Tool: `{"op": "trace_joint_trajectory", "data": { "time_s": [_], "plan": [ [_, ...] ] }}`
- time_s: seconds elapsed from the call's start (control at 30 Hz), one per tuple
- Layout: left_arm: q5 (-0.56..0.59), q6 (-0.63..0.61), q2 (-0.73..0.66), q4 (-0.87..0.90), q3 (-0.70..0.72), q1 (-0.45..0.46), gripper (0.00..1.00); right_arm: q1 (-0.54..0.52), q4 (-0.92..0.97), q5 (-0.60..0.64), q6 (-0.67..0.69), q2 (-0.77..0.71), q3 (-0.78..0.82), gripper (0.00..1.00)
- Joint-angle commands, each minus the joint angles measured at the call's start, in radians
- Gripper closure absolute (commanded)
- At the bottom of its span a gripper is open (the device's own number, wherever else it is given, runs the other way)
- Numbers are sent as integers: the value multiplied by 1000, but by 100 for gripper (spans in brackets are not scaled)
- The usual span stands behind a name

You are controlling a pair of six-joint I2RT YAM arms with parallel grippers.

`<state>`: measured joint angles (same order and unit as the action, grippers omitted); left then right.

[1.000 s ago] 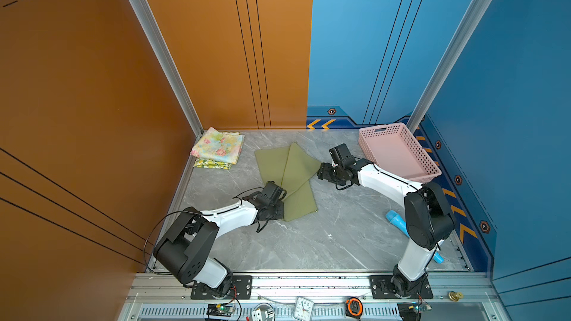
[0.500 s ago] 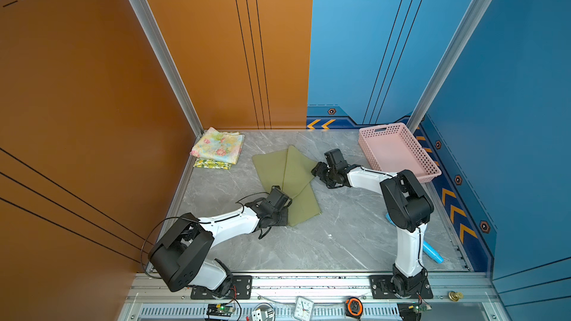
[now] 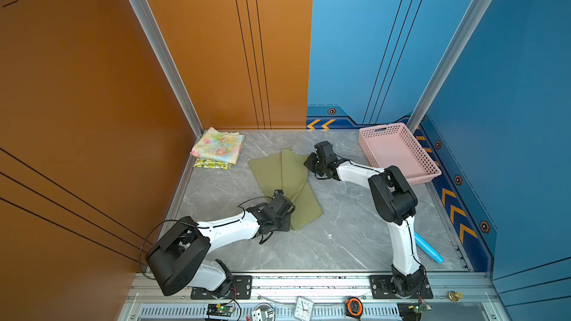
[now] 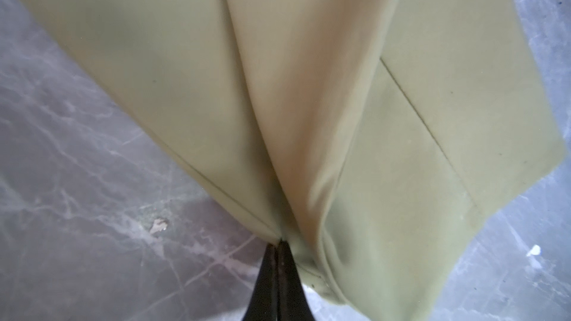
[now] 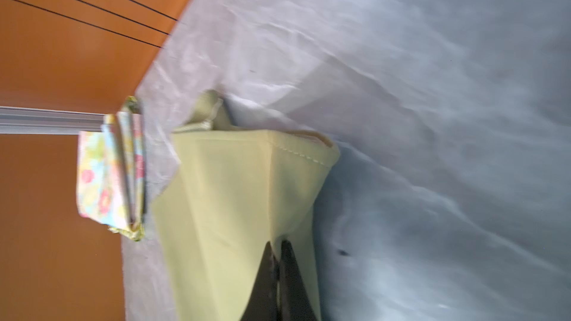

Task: Fold and stack skirts
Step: Fold the skirt at the center of the table, then rotate the skirt at the center of the table.

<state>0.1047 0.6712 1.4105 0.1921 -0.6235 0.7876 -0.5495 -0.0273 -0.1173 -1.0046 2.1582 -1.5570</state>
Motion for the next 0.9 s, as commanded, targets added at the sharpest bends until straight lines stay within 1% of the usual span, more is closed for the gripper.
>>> {"op": "trace_joint_trajectory", "data": {
  "time_s": [0.0, 0.07, 0.1, 0.17, 0.23, 0.27, 0.3, 0.43, 0.53, 0.57, 0.6, 0.7, 0.73, 0.8, 0.87],
  "plan": [
    [23, 25, 22, -35, 11, 27, 100, -103, 56, 51, 70, 27, -178, 100],
    [30, 31, 28, -40, 8, 38, 100, -145, 78, 5, 110, 72, -299, 100],
    [32, 33, 31, -43, 7, 42, 100, -160, 79, -46, 128, 95, -351, 89],
    [36, 37, 39, -47, 2, 51, 100, -186, 94, -152, 157, 131, -458, 42],
    [38, 34, 50, -48, -9, 56, 100, -179, 98, -178, 178, 113, -470, 13],
    [39, 33, 58, -48, -16, 60, 100, -167, 100, -168, 192, 87, -449, 2],
    [40, 32, 67, -48, -24, 63, 100, -159, 103, -153, 201, 59, -422, 0],
    [34, 23, 133, -61, -81, 84, 100, -54, 122, -96, 220, -94, -251, 0],
    [17, 8, 212, -63, -162, 111, 100, 24, 168, -42, 244, -243, -89, 0],
    [7, -1, 246, -63, -197, 125, 97, 55, 194, -21, 258, -294, -42, 0],
    [-6, -7, 271, -63, -229, 135, 89, 79, 220, -2, 269, -338, 0, 0],
    [-63, -39, 352, -62, -339, 171, 48, 159, 279, 37, 295, -479, 137, 0],
    [-77, -51, 370, -57, -368, 182, 38, 183, 296, 46, 306, -521, 181, 0],
    [-106, -73, 387, -47, -399, 196, 27, 212, 333, 60, 329, -592, 244, 1],
    [-131, -90, 378, -22, -400, 193, 21, 221, 371, 76, 349, -649, 296, 1]
  ]
}}
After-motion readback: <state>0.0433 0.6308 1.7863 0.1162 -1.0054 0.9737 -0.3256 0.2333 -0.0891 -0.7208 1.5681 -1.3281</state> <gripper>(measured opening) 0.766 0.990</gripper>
